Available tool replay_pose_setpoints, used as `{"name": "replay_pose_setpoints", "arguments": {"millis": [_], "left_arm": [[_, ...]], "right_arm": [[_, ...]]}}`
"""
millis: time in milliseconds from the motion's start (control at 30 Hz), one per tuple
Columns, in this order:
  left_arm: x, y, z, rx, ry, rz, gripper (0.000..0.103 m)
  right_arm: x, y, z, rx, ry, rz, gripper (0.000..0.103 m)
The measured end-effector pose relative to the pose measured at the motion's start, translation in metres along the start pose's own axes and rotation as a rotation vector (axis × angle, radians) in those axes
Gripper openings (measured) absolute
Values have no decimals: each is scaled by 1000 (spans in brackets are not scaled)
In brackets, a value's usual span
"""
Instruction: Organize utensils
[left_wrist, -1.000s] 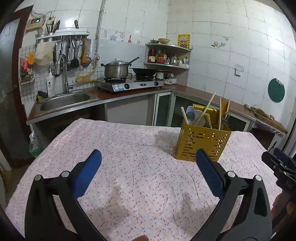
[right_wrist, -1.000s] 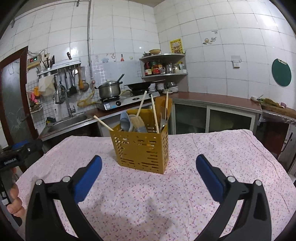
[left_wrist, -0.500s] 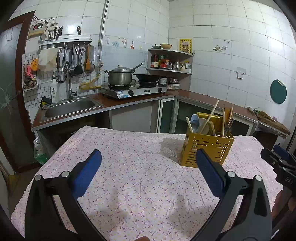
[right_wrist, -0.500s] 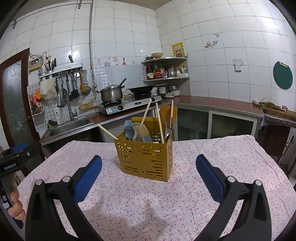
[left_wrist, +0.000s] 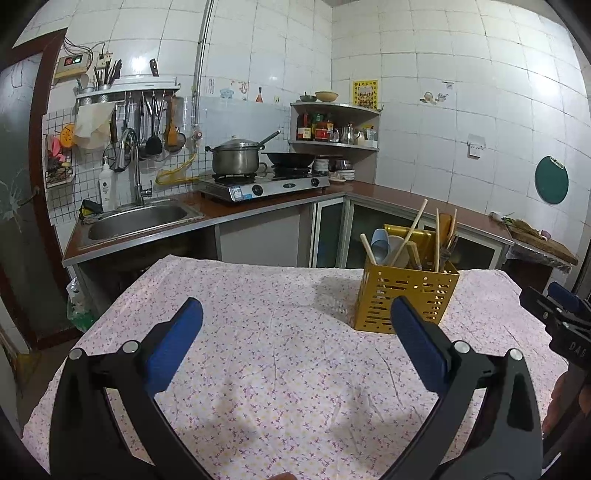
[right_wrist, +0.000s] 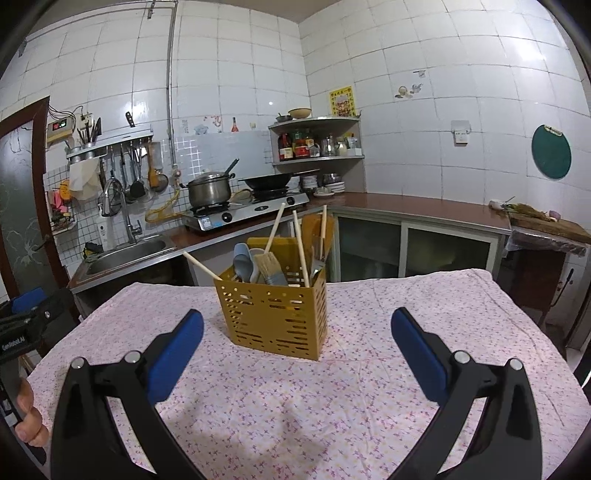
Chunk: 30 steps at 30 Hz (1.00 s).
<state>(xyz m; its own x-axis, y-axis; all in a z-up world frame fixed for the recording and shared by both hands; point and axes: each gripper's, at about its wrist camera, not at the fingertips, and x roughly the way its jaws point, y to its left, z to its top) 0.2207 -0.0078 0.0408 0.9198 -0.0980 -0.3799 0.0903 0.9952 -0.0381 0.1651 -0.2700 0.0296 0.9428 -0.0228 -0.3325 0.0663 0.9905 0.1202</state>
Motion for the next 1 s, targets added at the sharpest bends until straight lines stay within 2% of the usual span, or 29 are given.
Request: {"name": "replay_pose_setpoints", "arguments": {"millis": [400, 1000], "left_arm": [[-24, -11, -11, 24, -45, -12, 98], [-59, -10, -19, 33, -42, -24, 98]], "right_arm": [[-30, 16, -4, -42, -29, -89, 99], [-73, 23, -4, -52, -35, -135, 99]]}}
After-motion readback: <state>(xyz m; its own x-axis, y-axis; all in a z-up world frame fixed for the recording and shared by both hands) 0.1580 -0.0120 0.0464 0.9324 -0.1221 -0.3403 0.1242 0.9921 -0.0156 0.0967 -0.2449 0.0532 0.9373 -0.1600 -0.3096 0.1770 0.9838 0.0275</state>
